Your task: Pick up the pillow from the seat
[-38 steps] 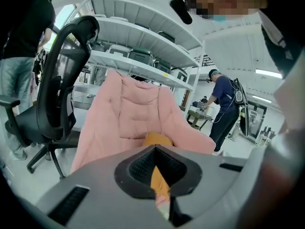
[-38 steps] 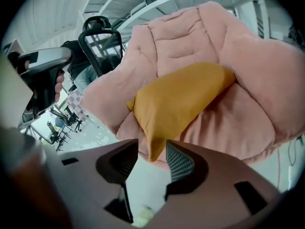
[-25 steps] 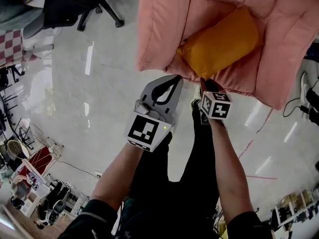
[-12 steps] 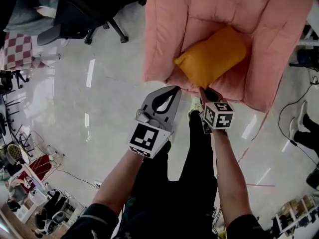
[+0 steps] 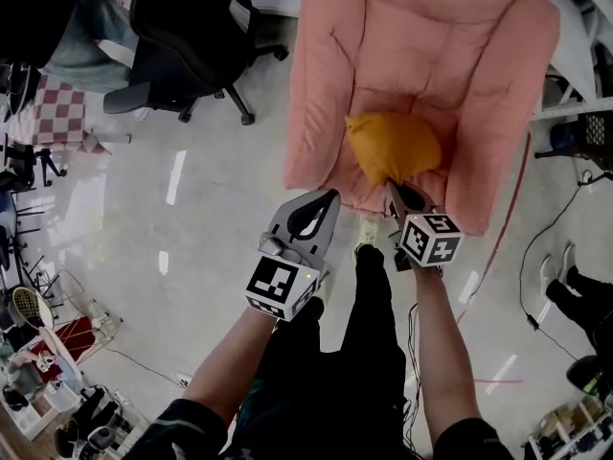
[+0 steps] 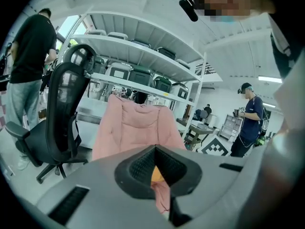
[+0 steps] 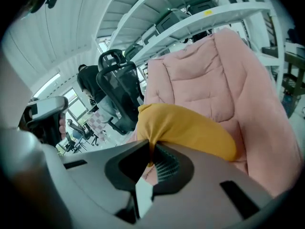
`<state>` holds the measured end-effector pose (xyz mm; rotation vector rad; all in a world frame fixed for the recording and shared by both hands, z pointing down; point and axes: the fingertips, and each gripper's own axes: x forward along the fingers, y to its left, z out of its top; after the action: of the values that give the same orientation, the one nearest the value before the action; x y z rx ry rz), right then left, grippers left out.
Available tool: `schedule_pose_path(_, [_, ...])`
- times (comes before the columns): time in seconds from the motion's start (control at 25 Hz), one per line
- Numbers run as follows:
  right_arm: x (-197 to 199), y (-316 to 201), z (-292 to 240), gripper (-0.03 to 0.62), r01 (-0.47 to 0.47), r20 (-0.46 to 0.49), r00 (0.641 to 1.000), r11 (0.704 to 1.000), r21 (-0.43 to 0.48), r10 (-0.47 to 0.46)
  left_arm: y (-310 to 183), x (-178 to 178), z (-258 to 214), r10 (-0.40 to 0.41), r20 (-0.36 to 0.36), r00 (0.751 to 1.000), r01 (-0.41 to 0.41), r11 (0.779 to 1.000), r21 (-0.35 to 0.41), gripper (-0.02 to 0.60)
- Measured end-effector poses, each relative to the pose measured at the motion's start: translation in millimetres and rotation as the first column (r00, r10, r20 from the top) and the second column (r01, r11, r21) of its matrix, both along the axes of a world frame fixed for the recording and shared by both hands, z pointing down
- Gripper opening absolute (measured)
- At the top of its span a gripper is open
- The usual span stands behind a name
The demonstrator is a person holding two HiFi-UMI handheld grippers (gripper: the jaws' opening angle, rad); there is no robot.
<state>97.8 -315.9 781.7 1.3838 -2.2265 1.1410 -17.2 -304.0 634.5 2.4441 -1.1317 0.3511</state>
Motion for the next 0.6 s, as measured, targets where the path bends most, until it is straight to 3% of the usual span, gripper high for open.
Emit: schedule_pose_path(0.6, [17,-10,-175,0.015,-0.151,0.254,0.959,0.986,0.072,0.128,-21,-6,-122,-0.070,-0.065,0.995,0.071,0.997,0.010,0.000])
